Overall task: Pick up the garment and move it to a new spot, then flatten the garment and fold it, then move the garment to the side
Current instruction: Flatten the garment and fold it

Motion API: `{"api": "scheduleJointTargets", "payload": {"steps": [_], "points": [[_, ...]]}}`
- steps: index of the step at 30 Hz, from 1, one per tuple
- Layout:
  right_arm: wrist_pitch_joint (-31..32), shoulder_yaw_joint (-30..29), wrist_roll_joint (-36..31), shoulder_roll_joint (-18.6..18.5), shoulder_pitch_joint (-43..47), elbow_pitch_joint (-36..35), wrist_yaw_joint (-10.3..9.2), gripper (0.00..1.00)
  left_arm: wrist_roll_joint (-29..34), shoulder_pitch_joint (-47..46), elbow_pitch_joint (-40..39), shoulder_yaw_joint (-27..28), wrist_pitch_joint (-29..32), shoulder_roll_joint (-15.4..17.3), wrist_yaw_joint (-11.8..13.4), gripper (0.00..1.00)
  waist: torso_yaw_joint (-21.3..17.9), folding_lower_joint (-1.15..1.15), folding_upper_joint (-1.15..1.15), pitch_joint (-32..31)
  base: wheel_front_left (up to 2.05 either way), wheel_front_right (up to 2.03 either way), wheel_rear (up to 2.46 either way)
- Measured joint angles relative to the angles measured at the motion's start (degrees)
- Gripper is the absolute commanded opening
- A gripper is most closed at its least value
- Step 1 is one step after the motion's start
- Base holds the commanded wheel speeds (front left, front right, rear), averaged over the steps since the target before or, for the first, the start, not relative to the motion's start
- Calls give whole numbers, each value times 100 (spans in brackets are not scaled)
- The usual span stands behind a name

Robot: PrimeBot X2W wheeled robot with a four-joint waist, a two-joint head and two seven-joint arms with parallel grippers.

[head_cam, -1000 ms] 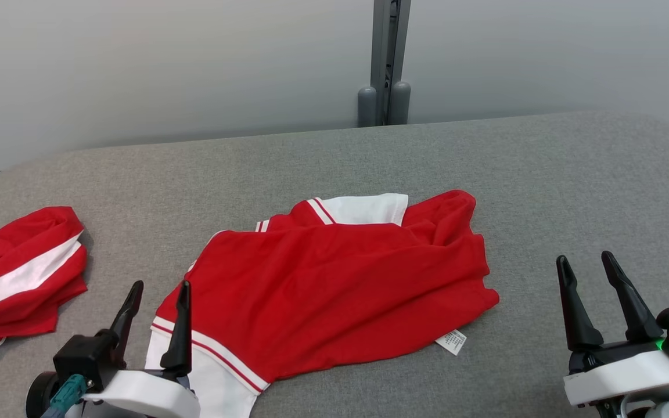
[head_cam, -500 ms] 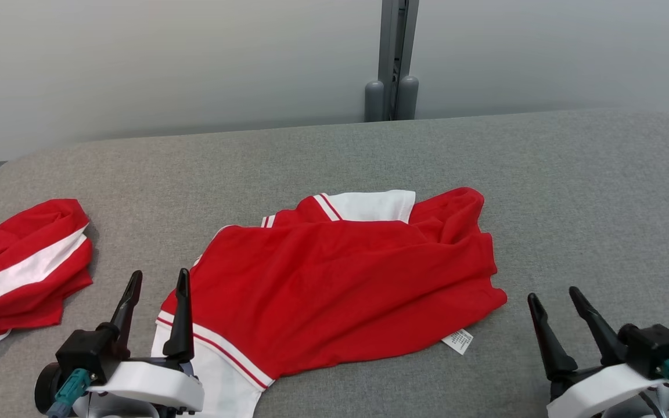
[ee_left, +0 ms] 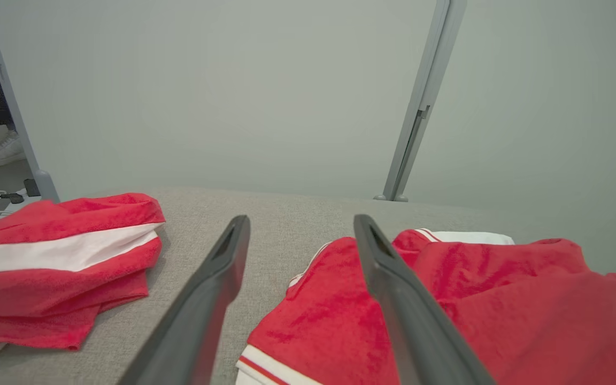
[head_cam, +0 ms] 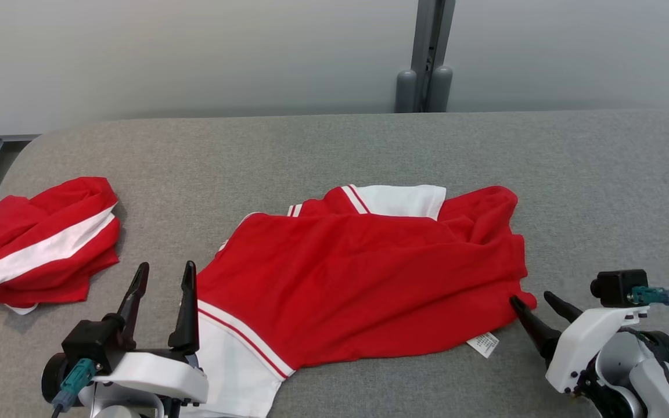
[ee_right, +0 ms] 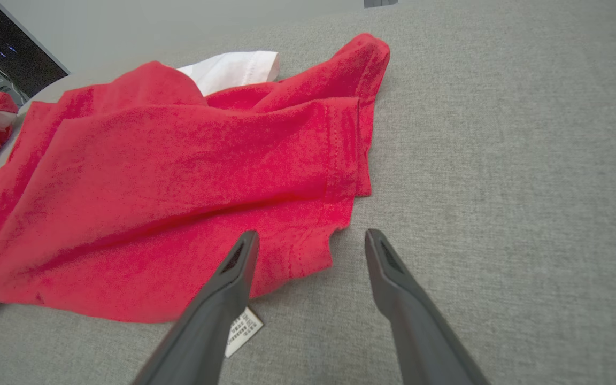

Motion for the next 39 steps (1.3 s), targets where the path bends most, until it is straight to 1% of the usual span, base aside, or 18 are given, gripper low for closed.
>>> {"api": "scheduleJointTargets", "payload": {"steps": [3, 6, 7, 8, 9, 14, 17, 20, 23, 26, 29, 30, 32, 34, 37, 39], "points": [[343, 124, 285, -76, -98, 216, 0, 100, -15, -3, 40, -4, 0, 5, 0, 100, 109, 0, 0, 24, 0, 0, 0], [297, 234, 463, -135, -176, 238, 0, 100, -37, -26, 52, 1, 0, 5, -1, 100, 200, 0, 0, 50, 0, 0, 0], [297, 234, 463, -135, -176, 238, 0, 97, -37, -26, 52, 1, 0, 5, -1, 100, 200, 0, 0, 50, 0, 0, 0], [256, 287, 510, -148, -210, 226, 0, 44, -44, -33, 55, 1, 0, 4, -1, 100, 226, 0, 0, 58, 0, 0, 0], [212, 363, 550, -168, -229, 214, 0, 0, -45, -34, 64, 5, 0, 4, -1, 100, 247, 0, 0, 64, 0, 0, 0], [145, 797, 802, -319, -225, 103, 0, 0, -91, -33, 122, 7, 0, 8, -1, 100, 293, 0, 0, 47, 0, 0, 0], [89, 988, 1034, -444, -175, -136, 0, 0, -107, -31, 133, 10, 1, 12, 0, 100, 284, 0, 0, 4, 0, 0, 0], [42, 1151, 1391, -594, -24, -662, 0, 0, -143, -12, 127, 16, 1, 29, 3, 100, 251, 0, 0, -53, 0, 0, 0], [60, 1177, 1890, -858, 118, -1408, 0, 0, -159, 21, 116, 15, 7, 34, 21, 100, 199, 0, 0, -113, 0, 0, 0], [272, 1113, 2319, -1182, 132, -2001, 0, 0, -192, 47, 85, 10, 19, 33, 25, 100, 151, 0, 0, -140, 0, 0, 0], [545, 1029, 2571, -1434, -232, -2251, -1, 0, -199, 33, 38, -30, 32, 13, 19, 100, 154, 0, 0, -79, 0, 0, 0], [804, 1034, 2717, -1467, -678, -2227, 0, 0, -199, -29, 15, -90, 36, -13, -19, 100, 190, 0, 0, 1, 0, 0, 0], [1072, 1063, 2816, -1474, -1171, -2047, 0, 0, -199, -110, 4, -137, 43, -62, -41, 100, 269, 0, 0, 100, 0, 0, 0], [1370, 1092, 2919, -1469, -1673, -1680, 0, 0, -199, -199, 3, -166, 42, -100, -74, 100, 388, 0, 0, 215, 0, 0, 0], [1670, 1132, 2994, -1441, -2338, -1096, -1, 0, -199, -327, 35, -215, 34, -174, -126, 100, 616, 0, 0, 402, 0, 0, 0], [1723, 1127, 3034, -1397, -2722, -739, 0, 0, -199, -420, 68, -240, 31, -247, -168, 100, 786, 0, 0, 538, 0, 0, 0]]}}
